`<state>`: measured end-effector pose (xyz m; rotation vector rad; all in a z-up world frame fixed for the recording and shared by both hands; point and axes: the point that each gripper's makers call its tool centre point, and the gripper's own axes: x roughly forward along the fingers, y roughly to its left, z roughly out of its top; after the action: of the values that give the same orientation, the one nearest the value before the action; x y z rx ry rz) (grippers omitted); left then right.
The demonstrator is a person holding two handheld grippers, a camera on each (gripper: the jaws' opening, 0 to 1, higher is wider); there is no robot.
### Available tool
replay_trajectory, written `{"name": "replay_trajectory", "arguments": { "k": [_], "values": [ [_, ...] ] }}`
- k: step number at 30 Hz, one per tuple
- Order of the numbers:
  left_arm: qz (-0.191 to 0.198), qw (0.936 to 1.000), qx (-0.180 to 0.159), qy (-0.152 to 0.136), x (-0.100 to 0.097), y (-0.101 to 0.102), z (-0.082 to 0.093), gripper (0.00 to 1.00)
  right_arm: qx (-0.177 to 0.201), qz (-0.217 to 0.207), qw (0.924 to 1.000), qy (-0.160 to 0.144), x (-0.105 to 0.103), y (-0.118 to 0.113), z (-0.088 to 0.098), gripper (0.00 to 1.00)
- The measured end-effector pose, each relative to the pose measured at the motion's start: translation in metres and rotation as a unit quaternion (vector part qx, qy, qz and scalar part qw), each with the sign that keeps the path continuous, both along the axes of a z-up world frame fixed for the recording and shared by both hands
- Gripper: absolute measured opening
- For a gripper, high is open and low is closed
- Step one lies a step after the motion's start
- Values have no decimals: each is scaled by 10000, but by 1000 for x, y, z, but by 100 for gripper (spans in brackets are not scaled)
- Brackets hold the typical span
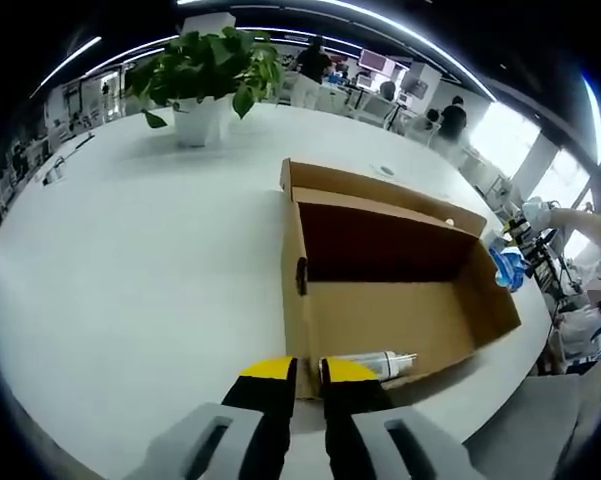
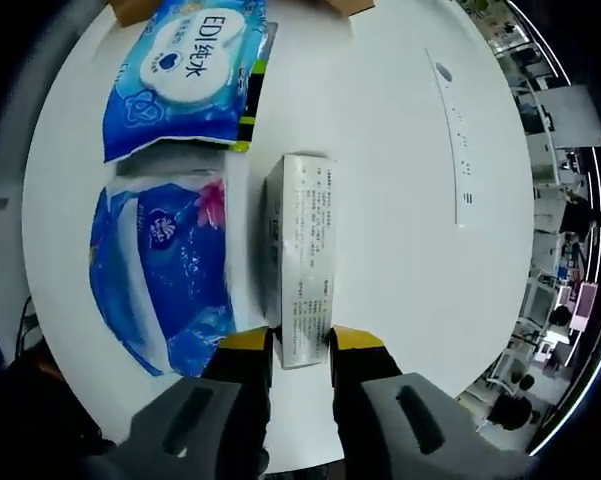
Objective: Operate the shoe box by opening the lid, removing the specified soft item, and placing it in the target area until the item is outside and the box remains undamaged.
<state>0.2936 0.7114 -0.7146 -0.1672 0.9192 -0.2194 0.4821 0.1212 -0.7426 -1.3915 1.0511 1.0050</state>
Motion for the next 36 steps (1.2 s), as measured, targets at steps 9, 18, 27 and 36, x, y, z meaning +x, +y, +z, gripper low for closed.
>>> {"name": "replay_trajectory", "arguments": {
  "k": [9,18,27,36],
  "values": [
    [-550,9980,302,3,2,-5,9,21,79,-84,9999,-89,3,0,3,30],
    [-1322,9900,457,-199,15,-19,36,27,416,-409,9980,-242,-6,5,18,42],
    [-2855,9551,786,-77,19,-48,35,35,1089,-1098,9871,-403,-28,11,37,66],
    [-4007,9098,1055,229,21,-66,20,36,1946,-1902,9603,-622,-53,23,66,83]
  ]
}}
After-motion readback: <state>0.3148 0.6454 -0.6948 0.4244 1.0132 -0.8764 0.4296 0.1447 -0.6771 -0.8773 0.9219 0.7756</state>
